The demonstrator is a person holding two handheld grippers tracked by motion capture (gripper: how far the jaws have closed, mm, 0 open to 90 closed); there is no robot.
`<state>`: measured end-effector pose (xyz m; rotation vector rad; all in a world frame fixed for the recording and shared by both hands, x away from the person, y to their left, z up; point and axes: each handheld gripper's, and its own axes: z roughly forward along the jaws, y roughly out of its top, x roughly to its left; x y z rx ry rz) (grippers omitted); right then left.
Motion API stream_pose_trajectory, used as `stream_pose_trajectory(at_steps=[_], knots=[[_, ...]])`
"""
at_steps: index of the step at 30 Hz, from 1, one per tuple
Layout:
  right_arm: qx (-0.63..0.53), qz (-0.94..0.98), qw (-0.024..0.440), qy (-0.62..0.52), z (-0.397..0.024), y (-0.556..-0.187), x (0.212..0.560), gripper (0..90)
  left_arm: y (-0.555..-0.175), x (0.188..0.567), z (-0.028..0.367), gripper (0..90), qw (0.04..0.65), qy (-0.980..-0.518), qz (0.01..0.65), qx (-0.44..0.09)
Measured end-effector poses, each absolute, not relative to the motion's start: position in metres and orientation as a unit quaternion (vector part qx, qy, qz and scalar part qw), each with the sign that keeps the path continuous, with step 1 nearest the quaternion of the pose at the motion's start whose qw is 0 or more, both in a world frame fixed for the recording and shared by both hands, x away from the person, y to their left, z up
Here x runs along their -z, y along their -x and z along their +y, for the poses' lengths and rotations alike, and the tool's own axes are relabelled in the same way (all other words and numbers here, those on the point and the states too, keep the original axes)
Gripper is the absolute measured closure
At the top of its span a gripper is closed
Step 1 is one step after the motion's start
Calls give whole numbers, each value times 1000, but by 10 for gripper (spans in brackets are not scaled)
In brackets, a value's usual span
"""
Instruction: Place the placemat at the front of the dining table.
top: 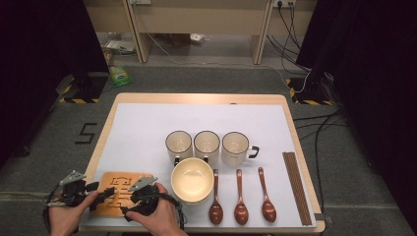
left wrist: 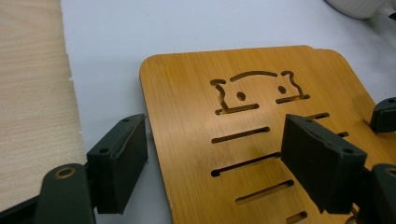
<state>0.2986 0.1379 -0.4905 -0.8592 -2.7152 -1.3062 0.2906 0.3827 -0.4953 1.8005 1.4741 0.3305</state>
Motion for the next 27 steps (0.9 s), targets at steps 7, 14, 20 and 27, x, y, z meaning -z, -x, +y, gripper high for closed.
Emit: stream_pose_trajectory(at_steps=[7,14,20,27], knots=[[418,-868,0,267,140,-298,491,264,-291,495,383,212,384,-705,583,-126],[419,-869,5,262,141,-298,492,264,-290,495,384,202,390,-696,591,-122],[420,-869,5,261,142,-298,492,263,-290,495,382,196,384,-695,594,-126],[422,-870,6,256,142,-298,492,259,-290,494,383,239,383,-686,605,-127]])
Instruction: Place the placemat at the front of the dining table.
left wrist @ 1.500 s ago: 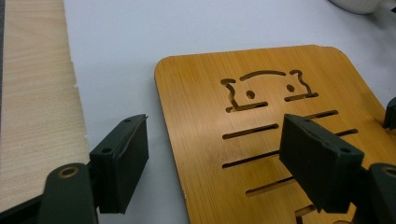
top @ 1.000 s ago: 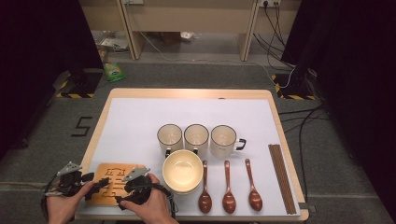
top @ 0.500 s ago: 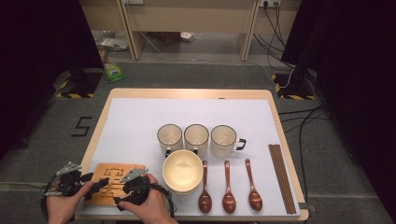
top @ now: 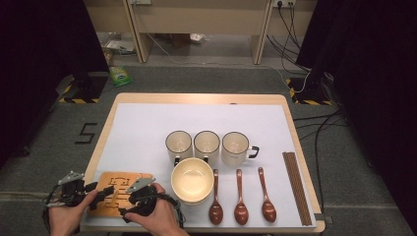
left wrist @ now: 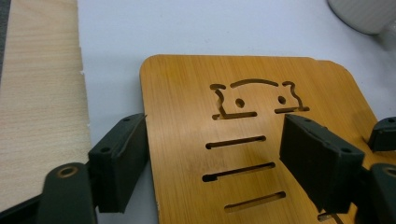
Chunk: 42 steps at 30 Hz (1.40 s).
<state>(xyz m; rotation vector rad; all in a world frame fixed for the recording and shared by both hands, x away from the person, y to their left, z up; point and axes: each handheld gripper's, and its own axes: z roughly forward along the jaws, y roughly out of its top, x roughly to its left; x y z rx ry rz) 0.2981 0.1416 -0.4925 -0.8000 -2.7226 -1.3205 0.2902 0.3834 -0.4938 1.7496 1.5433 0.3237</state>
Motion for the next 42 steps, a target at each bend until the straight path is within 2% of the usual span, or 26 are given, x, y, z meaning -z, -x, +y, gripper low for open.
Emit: stream_pose_trajectory(at_steps=[18,37,42], knots=[[429,-870,12,242,140,-299,494,233,-287,480,386,259,412,-670,603,-133],[437,-870,19,228,135,-302,496,228,-281,446,376,257,447,-674,566,-160],[438,-870,19,225,135,-302,496,227,-281,442,368,284,473,-670,553,-142]])
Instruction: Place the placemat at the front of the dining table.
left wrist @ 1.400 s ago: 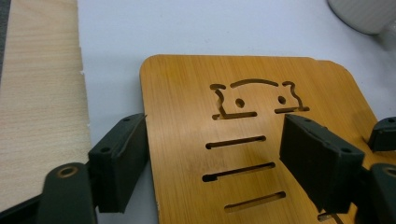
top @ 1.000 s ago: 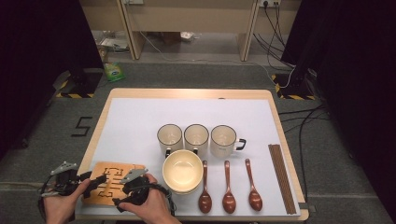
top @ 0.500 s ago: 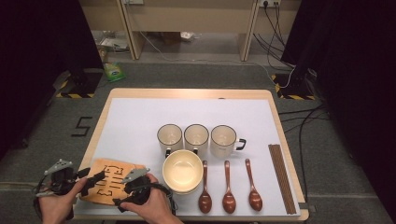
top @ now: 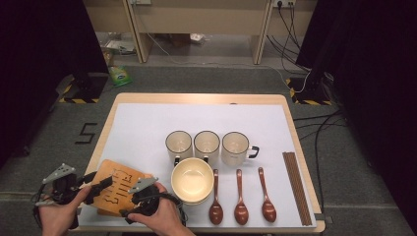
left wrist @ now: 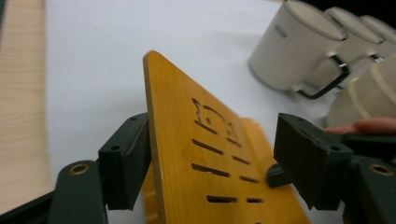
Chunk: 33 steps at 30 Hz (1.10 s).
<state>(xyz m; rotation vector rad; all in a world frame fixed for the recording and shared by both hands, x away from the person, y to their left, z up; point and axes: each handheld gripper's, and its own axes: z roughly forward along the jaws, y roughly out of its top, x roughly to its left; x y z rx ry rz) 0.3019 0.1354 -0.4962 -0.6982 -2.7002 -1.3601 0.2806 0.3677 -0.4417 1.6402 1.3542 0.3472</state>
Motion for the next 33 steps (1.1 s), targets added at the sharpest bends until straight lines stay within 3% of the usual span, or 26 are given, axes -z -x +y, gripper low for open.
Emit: stream_pose_trajectory(at_steps=[11,19,21,33], knots=[[438,-870,21,225,135,-301,497,225,-283,443,354,344,465,-688,541,-130],[438,-870,21,224,135,-301,497,225,-284,449,354,486,454,-700,537,-125],[438,-870,21,224,135,-301,497,225,-284,448,356,566,450,-703,537,-121],[443,-869,19,220,134,-302,498,228,-284,452,359,722,475,-689,538,-105]])
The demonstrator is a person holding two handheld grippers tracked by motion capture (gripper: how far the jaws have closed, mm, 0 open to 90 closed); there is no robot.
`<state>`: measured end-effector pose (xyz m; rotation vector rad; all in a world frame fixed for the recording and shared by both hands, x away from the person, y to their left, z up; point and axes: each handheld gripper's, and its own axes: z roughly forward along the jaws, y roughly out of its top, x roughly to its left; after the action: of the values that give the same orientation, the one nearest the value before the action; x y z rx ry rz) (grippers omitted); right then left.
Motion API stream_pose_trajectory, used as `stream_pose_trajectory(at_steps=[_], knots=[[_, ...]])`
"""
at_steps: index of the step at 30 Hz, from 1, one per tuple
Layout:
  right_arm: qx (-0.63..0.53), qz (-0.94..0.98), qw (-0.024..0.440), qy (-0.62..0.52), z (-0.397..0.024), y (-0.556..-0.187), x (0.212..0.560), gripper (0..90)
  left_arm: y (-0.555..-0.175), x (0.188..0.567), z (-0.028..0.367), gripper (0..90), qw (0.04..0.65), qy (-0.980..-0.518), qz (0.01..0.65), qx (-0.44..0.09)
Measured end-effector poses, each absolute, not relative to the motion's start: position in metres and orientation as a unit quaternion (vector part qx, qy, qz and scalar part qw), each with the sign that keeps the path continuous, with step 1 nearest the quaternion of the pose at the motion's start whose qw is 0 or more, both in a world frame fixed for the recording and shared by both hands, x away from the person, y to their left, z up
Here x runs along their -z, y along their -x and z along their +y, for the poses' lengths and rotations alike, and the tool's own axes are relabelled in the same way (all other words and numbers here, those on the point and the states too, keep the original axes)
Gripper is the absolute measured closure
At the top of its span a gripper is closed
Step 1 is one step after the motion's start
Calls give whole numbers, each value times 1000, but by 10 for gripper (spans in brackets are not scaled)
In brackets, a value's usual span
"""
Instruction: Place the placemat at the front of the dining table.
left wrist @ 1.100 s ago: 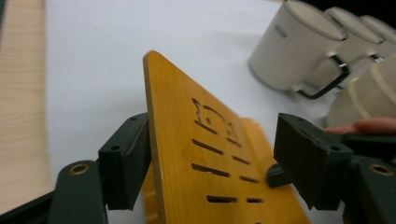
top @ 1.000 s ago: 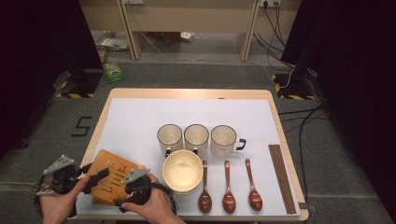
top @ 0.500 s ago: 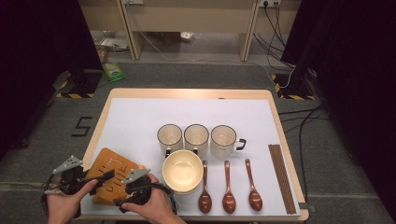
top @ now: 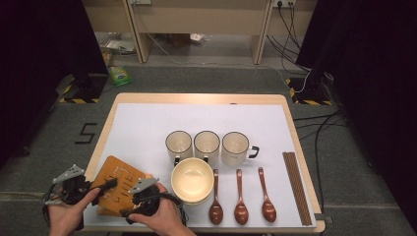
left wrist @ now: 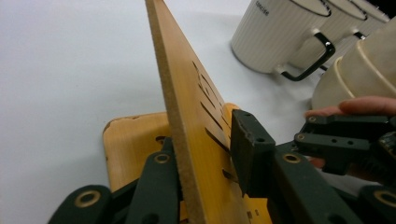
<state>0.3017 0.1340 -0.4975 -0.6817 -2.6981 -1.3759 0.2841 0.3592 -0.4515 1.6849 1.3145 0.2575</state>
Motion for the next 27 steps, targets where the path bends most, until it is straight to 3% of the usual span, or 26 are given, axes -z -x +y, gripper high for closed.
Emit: stream_pose_trajectory(at_steps=[5,13,27], knots=[[444,-868,19,221,134,-301,498,233,-283,450,361,798,503,-676,531,-89],[446,-866,17,225,133,-300,498,248,-280,445,360,849,525,-666,524,-87],[446,-865,16,228,131,-299,496,265,-275,431,357,862,526,-668,511,-128]])
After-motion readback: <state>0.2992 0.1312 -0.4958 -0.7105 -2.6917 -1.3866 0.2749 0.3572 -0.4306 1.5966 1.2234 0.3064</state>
